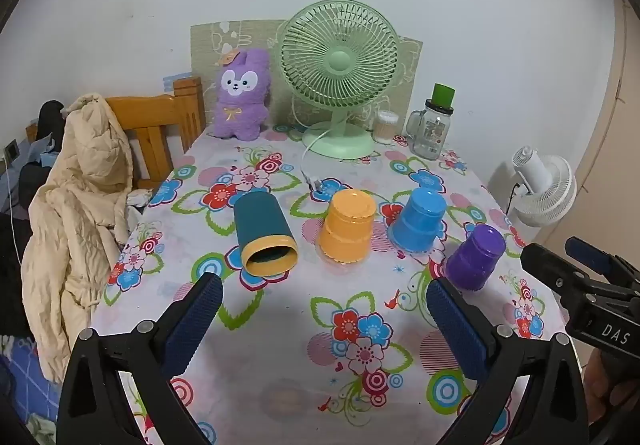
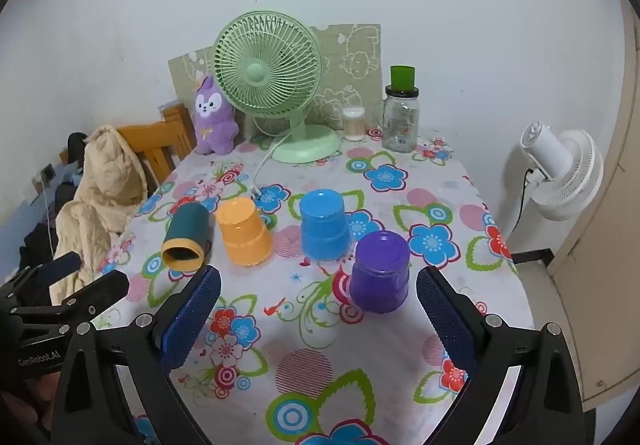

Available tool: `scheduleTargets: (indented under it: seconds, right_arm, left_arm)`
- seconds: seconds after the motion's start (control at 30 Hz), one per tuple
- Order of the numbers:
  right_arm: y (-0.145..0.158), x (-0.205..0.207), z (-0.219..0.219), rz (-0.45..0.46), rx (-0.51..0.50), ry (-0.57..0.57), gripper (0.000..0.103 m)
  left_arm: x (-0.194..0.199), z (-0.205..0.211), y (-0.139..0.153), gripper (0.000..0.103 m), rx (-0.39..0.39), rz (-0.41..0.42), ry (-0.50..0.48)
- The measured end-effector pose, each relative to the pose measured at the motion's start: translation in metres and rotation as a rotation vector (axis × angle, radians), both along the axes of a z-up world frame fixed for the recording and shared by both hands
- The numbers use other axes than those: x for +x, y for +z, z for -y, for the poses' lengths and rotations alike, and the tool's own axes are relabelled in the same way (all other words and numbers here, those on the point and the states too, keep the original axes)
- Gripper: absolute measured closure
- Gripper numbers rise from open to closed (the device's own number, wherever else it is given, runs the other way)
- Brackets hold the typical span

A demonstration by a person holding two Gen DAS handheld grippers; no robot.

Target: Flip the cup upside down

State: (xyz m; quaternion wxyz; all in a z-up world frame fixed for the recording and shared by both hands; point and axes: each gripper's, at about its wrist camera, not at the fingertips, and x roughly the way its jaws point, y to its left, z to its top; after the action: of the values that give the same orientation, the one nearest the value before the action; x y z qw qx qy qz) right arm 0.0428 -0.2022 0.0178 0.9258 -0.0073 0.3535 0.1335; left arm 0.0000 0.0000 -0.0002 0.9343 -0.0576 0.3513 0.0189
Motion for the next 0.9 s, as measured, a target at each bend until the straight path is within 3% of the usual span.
scheduleTargets:
  seconds: [0.9]
  right_arm:
    - [0.0002,-0.0022,-0.0061,-0.007,0.007,0.008,0.003]
  left_arm:
    - [-0.005,0.0026,-0.0019,0.0,-0.009,-0.001,0.006]
